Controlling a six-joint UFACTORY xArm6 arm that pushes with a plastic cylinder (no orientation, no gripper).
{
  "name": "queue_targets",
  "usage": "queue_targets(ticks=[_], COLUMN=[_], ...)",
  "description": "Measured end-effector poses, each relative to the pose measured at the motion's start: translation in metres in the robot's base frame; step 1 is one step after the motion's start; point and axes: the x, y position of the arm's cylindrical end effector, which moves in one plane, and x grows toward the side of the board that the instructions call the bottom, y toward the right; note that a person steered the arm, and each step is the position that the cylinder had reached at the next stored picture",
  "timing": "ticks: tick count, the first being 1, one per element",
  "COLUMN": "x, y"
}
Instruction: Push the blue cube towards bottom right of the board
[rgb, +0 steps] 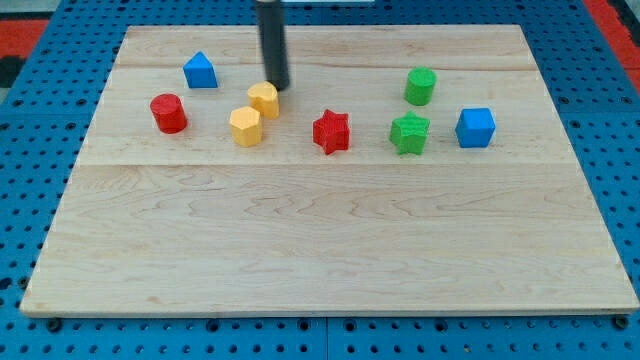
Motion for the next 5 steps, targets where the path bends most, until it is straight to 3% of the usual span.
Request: queue_targets(ticks=[2,5], x=[0.043,0.025], y=[0.098,0.152])
